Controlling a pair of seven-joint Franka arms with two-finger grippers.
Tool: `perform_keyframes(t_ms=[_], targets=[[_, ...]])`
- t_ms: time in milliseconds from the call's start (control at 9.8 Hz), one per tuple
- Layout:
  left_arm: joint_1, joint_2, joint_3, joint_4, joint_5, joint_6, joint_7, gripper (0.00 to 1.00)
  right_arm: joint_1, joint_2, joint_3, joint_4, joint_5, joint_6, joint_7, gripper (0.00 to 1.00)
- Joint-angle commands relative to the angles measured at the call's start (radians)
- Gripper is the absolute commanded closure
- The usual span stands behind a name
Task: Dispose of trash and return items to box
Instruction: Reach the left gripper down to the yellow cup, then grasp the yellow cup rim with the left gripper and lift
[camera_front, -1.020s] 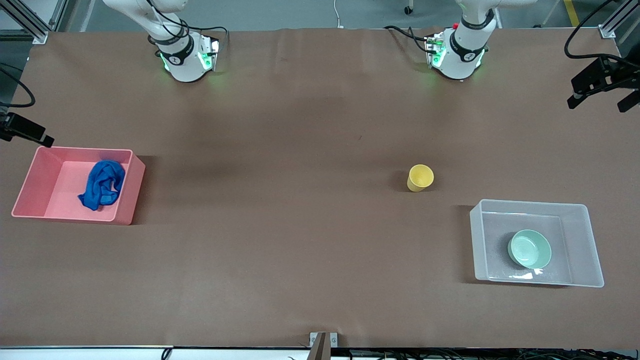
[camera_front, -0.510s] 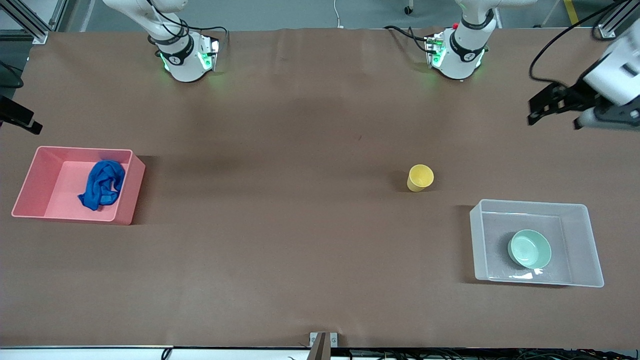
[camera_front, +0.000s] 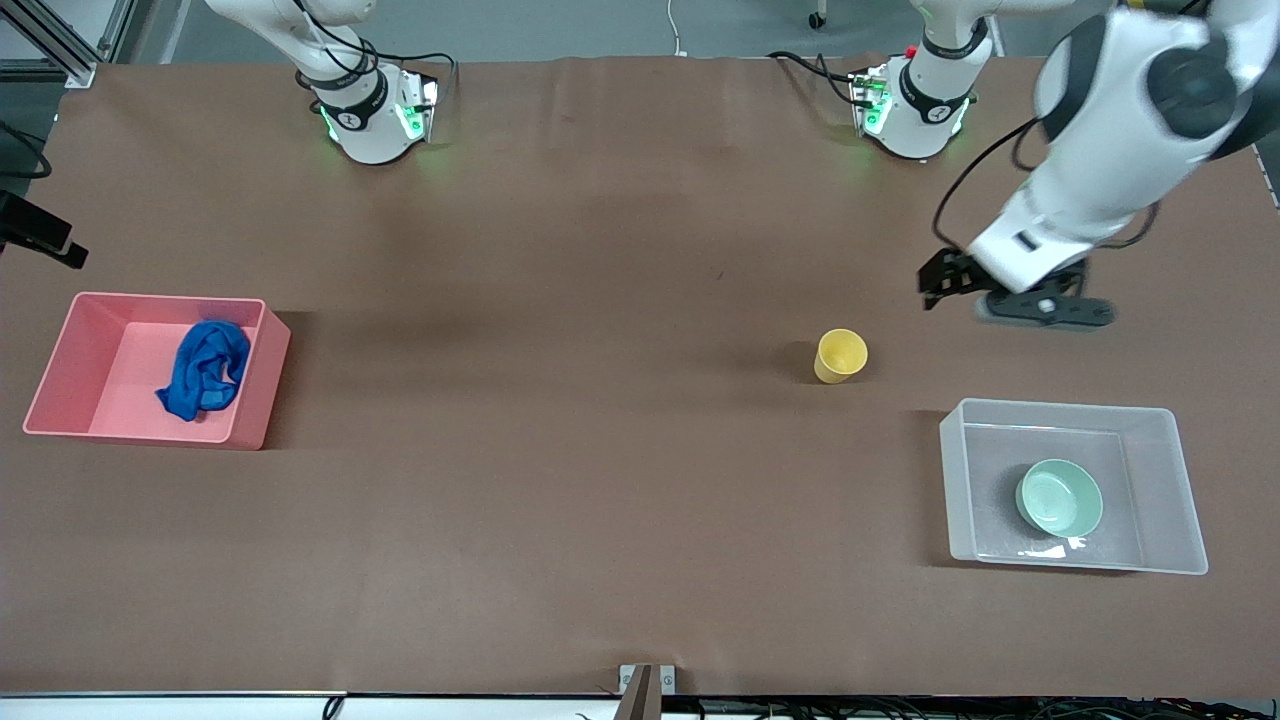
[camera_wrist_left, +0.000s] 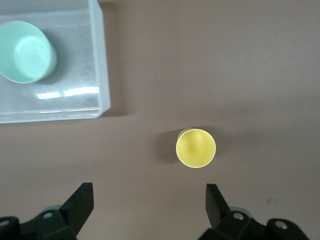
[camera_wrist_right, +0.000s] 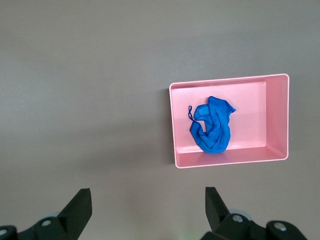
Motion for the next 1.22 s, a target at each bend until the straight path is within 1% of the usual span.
perform_keyframes(t_ms=[0, 204, 408, 612, 714, 816, 918, 1020, 1122], targets=[[0.003, 0.067, -0.015, -0.119, 0.007, 0.148, -0.007, 0.01, -0.003, -0.007, 0.007, -0.006, -0.018, -0.008, -0.011, 0.00], [0.001, 0.176, -0.034, -0.138, 0.007, 0.223, -0.016, 0.02, -0.006, -0.007, 0.005, -0.007, -0.018, -0.008, -0.013, 0.00], [0.003, 0.254, -0.044, -0.136, 0.016, 0.242, -0.019, 0.04, -0.005, -0.007, 0.003, -0.007, -0.016, -0.014, -0.015, 0.00], [0.003, 0.320, -0.044, -0.138, 0.016, 0.335, -0.022, 0.05, -0.005, -0.007, 0.000, -0.009, -0.016, -0.013, -0.015, 0.00], [0.003, 0.348, -0.044, -0.136, 0.016, 0.364, -0.021, 0.07, -0.005, -0.007, 0.000, -0.009, -0.016, -0.013, -0.015, 0.00], [0.003, 0.375, -0.044, -0.138, 0.016, 0.397, -0.022, 0.11, -0.003, -0.007, 0.000, -0.009, -0.016, -0.014, -0.015, 0.00], [0.001, 0.395, -0.044, -0.138, 0.016, 0.418, -0.047, 0.25, -0.003, -0.007, -0.001, -0.009, -0.016, -0.014, -0.015, 0.00], [-0.001, 0.408, -0.046, -0.138, 0.017, 0.431, -0.076, 0.51, -0.003, -0.007, -0.001, -0.009, -0.016, -0.014, -0.015, 0.00], [-0.004, 0.415, -0.046, -0.136, 0.017, 0.453, -0.081, 0.69, -0.005, -0.007, -0.001, -0.009, -0.016, -0.016, -0.015, 0.00]])
